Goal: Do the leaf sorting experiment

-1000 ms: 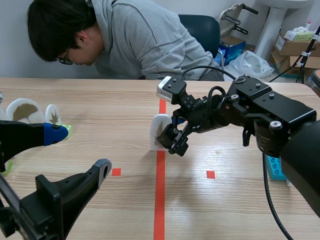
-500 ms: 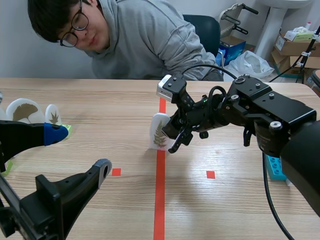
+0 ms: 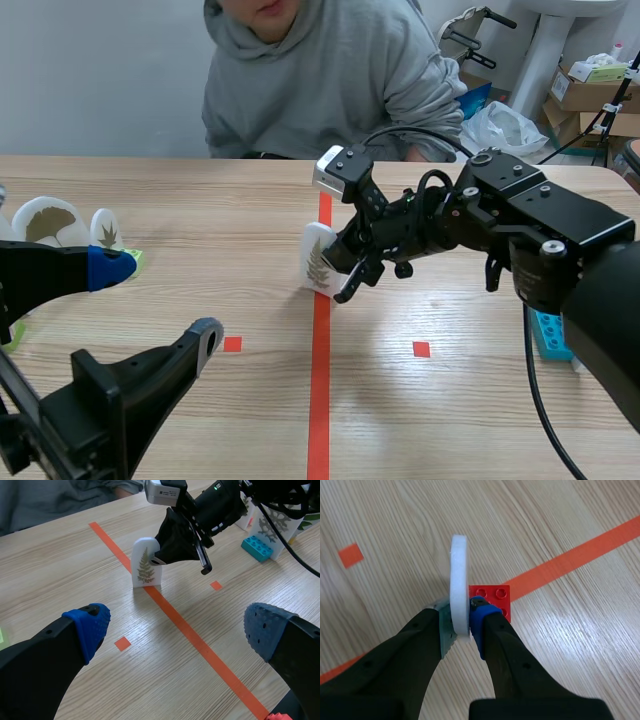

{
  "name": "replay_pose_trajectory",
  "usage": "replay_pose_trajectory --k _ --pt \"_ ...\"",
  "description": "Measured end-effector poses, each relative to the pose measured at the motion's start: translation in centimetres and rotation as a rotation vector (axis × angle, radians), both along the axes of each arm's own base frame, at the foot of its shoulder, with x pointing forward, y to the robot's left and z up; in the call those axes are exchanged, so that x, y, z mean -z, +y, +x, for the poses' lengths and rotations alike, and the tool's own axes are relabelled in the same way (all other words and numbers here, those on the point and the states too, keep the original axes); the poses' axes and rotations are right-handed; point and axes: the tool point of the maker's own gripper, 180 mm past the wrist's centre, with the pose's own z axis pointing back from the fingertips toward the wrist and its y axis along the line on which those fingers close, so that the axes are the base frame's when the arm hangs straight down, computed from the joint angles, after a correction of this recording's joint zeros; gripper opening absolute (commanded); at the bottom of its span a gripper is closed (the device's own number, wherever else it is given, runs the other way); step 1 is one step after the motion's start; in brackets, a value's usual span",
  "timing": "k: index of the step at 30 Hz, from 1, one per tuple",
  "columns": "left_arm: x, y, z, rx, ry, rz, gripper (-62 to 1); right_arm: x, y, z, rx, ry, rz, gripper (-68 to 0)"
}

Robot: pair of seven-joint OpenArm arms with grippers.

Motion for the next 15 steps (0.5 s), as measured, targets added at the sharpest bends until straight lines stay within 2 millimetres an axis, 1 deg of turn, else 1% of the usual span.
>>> replay_pose_trajectory --k 2,4,6,8,11,15 --pt "0.0 0.0 0.0 0.000 0.000 0.000 -3.7 -0.8 0.2 0.4 0.037 0.010 0.037 -66.2" --pt "0.0 0.0 0.0 0.000 0.000 0.000 -3.7 -1.6 -0.1 1.5 0.116 0.010 0.070 -66.2" --pt "0.0 0.0 0.0 0.000 0.000 0.000 -3.7 -2.4 -1.2 2.9 0.209 0.015 0.105 -66.2" --pt "0.0 0.0 0.0 0.000 0.000 0.000 -3.7 -2.9 -3.0 4.2 0.320 0.031 0.147 -66.2" --pt "0.0 0.0 0.0 0.000 0.000 0.000 -3.7 -3.0 -6.6 5.6 0.479 0.038 0.178 -66.2" --pt "0.0 0.0 0.0 0.000 0.000 0.000 -3.7 -1.7 -11.2 5.7 0.651 0.081 0.181 -66.2"
